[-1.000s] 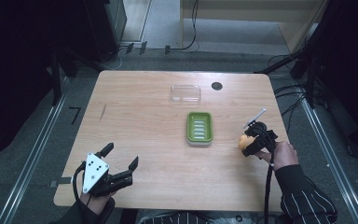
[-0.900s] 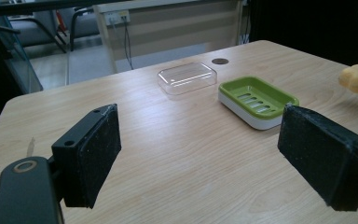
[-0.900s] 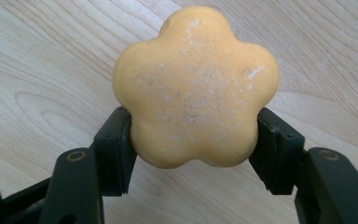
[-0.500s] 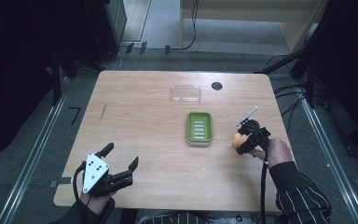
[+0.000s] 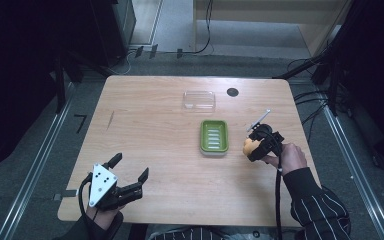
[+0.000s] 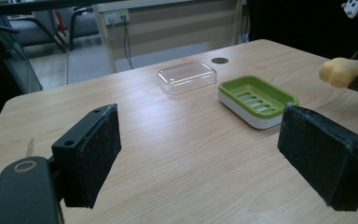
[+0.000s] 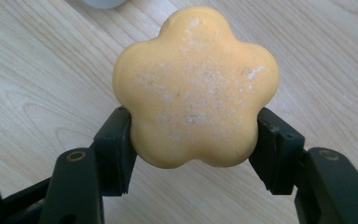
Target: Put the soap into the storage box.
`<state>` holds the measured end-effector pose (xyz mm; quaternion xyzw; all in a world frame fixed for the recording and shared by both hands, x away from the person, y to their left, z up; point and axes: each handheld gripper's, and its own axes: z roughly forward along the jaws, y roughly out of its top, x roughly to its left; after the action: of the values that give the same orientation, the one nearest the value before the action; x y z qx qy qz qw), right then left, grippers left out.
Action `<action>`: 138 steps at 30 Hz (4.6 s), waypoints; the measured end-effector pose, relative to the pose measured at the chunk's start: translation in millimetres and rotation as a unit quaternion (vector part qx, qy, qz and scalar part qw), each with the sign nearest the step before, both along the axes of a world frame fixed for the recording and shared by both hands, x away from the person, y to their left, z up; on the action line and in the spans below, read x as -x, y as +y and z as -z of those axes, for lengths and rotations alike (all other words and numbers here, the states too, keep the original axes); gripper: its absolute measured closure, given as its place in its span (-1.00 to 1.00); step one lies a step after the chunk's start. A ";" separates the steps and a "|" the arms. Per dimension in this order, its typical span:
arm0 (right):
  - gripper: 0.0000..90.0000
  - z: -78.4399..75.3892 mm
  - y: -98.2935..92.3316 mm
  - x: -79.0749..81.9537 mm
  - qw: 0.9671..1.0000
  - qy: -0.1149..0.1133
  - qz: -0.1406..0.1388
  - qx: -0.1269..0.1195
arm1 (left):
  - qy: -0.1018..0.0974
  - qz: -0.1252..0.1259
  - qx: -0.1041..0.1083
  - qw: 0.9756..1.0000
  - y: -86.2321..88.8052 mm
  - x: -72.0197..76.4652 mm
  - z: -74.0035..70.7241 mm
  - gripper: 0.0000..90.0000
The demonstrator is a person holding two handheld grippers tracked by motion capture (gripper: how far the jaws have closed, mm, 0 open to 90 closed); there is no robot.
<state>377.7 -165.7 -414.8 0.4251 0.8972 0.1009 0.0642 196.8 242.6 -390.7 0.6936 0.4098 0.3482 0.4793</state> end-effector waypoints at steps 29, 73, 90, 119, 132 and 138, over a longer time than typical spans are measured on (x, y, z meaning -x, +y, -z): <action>-0.12 -15.7 26.4 -23.4 0.999 -0.023 -0.025 -0.007 | 0.000 0.001 0.001 1.000 0.5 0.0 -0.1 -0.70; -0.12 -20.5 73.9 -47.8 0.997 -0.037 -0.069 -0.006 | -0.001 -0.001 0.003 1.000 1.5 1.1 0.2 -0.70; -0.12 -10.7 93.5 -56.9 0.996 -0.030 -0.089 0.000 | -0.002 -0.004 0.005 1.000 2.8 2.5 0.2 -0.70; -0.12 16.8 114.6 -68.6 0.995 -0.017 -0.098 0.017 | -0.001 -0.006 0.004 1.000 4.0 3.3 0.1 -0.70; -0.12 26.1 121.8 -67.2 0.995 -0.021 -0.096 0.027 | -0.001 -0.007 0.005 1.000 4.1 3.2 0.1 -0.70; -0.13 30.2 122.7 -67.9 0.995 -0.019 -0.095 0.028 | -0.001 -0.006 0.005 1.000 4.0 3.2 0.1 -0.70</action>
<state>445.6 -43.0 -445.0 0.3342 0.9345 0.0891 0.0835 193.7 246.7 -390.9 0.6887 0.4150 0.3498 0.4808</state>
